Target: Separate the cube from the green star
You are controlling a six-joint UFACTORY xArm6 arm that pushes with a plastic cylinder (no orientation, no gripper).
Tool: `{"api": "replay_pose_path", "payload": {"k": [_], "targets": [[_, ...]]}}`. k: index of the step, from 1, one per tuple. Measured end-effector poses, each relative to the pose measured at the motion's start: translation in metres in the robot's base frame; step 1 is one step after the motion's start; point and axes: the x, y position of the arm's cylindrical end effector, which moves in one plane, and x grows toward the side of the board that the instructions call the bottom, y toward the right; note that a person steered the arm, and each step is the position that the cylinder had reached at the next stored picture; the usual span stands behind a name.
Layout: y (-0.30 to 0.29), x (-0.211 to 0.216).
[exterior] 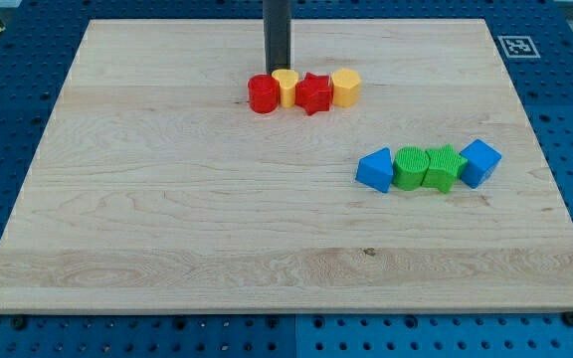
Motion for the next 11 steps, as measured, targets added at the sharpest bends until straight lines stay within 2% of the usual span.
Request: {"api": "replay_pose_path", "payload": {"k": [1,2,3,4,5,8,9,10,11], "targets": [[-0.001,0.002],[-0.047,-0.01],[-0.107,0.015],[-0.128,0.089],[-0.092,0.139],[0.192,0.106],[0.243,0.144],[0.259,0.195],[0.261,0.184]]}}
